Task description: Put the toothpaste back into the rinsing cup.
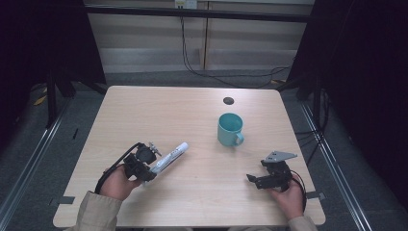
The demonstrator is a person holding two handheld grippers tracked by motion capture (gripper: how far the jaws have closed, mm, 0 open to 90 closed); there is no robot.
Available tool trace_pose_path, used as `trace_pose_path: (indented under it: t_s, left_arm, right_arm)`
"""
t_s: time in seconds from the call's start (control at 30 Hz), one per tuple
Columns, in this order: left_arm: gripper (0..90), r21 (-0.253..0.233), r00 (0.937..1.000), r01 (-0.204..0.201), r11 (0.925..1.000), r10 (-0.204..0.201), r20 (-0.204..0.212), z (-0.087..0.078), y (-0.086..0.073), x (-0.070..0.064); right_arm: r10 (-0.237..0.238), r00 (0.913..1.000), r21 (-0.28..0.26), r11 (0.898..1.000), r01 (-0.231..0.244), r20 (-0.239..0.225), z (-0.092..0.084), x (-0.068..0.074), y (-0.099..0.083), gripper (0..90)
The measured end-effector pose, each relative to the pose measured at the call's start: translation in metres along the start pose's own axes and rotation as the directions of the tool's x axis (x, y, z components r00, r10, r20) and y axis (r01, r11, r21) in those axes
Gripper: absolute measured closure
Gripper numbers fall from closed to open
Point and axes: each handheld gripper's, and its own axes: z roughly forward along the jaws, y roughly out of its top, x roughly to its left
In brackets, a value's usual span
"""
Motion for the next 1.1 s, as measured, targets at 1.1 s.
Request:
trace_pose_path:
  t_s: [1.1]
  left_arm:
    - [74.0,-0.008,0.9748,-0.213,0.9771,0.213,0.068,-0.005,0.057,-0.048]
  right_arm:
    - [-0.39,0.8959,0.009,0.916,0.401,-0.213,-0.005,0.041,0.078,18.4]
